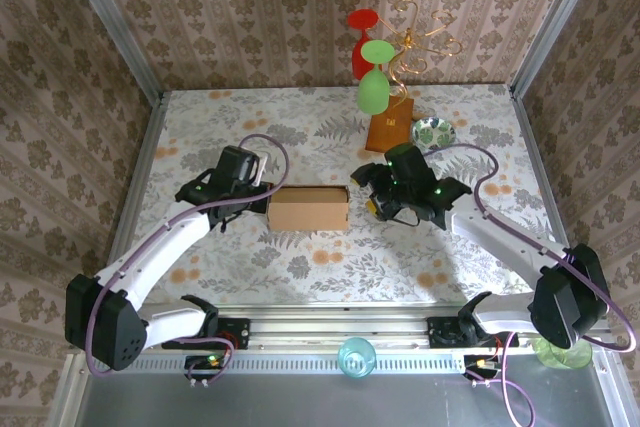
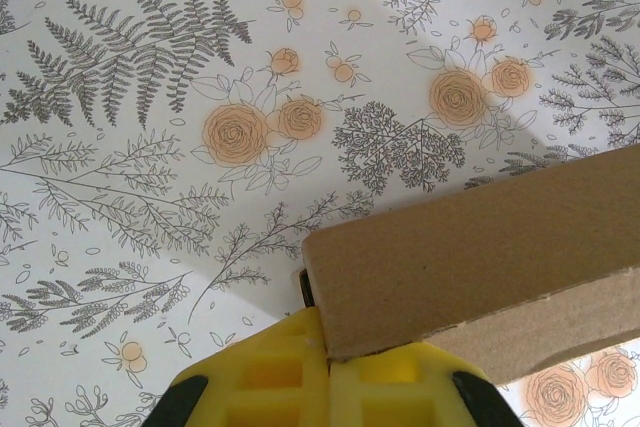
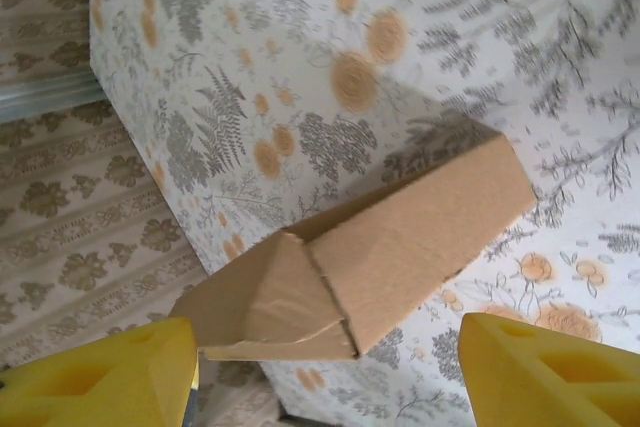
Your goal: Fold the paper box
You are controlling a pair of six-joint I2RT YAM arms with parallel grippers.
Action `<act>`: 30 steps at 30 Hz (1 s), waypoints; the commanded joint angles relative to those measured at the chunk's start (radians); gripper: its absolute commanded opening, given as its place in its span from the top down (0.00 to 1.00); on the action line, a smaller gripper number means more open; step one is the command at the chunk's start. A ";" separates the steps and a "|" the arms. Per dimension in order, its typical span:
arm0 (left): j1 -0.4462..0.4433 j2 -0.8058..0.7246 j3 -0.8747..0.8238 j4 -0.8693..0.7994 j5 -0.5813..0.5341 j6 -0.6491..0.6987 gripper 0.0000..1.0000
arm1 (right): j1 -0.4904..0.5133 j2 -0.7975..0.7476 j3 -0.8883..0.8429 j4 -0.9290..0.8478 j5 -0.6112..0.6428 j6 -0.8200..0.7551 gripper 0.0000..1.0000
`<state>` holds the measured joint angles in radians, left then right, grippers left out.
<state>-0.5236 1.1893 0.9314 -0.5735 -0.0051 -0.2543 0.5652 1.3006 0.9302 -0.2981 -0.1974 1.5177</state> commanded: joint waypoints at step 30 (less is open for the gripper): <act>-0.029 -0.012 -0.014 -0.074 0.006 -0.068 0.80 | 0.013 0.055 -0.170 0.286 -0.126 0.322 0.53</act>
<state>-0.5426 1.1885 0.9314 -0.5800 -0.0296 -0.3004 0.5720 1.3308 0.7868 0.0029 -0.3111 1.8378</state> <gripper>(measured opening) 0.185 0.474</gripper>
